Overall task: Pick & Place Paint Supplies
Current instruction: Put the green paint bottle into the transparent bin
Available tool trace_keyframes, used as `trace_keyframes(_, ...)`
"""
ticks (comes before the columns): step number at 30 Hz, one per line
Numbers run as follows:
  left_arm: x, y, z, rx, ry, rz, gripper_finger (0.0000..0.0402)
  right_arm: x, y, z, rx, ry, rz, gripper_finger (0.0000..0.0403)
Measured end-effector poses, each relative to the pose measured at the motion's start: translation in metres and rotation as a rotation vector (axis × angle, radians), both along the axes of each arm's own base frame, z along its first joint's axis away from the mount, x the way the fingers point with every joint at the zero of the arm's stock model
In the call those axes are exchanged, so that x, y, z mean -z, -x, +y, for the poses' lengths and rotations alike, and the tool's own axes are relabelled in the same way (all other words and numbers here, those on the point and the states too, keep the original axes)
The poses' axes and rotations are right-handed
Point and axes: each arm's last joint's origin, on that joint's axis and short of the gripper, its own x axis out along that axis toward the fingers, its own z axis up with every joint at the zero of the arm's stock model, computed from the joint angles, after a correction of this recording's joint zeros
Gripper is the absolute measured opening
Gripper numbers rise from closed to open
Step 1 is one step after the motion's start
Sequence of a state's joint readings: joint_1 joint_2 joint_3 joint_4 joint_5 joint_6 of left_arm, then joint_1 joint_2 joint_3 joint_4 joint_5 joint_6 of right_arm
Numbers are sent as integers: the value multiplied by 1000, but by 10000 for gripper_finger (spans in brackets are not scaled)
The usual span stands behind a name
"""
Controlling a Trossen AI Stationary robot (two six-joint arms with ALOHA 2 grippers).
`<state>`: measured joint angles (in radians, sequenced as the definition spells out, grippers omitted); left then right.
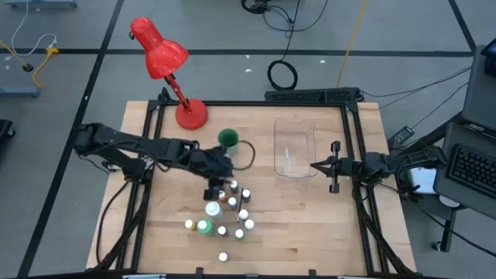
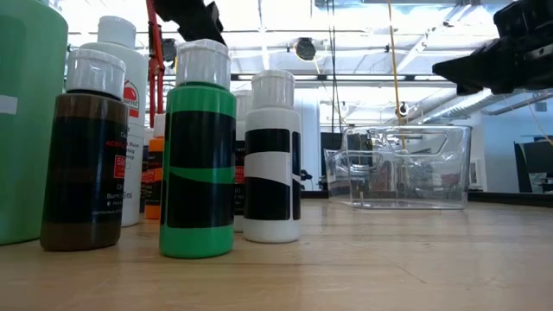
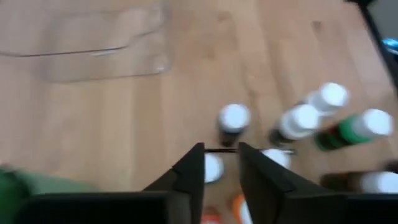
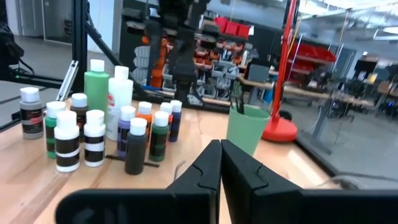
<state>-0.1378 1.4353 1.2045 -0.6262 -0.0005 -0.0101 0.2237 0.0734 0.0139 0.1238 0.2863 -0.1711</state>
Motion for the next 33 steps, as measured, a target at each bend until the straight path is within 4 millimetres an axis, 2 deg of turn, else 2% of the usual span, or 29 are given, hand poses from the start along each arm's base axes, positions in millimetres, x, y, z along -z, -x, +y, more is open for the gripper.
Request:
trace_keyframes(7, 35, -23, -11, 30, -24, 123, 221, 1, 0, 0, 0, -11, 7, 4)
trace_keyframes(13, 46, -43, -9, 31, -60, 164, 279, 2, 0, 0, -1, -13, 19, 4)
trace_keyframes(17, 49, -47, -4, 15, -64, 205, 285, 3, 0, 0, -1, -17, 29, 4)
trace_keyframes(23, 61, -44, 3, 1, -55, 267, 268, 3, 0, 0, 0, -13, 29, 4)
trace_keyframes(33, 72, -39, 4, 4, -57, 300, 275, 3, 0, 0, 0, -15, 29, 4)
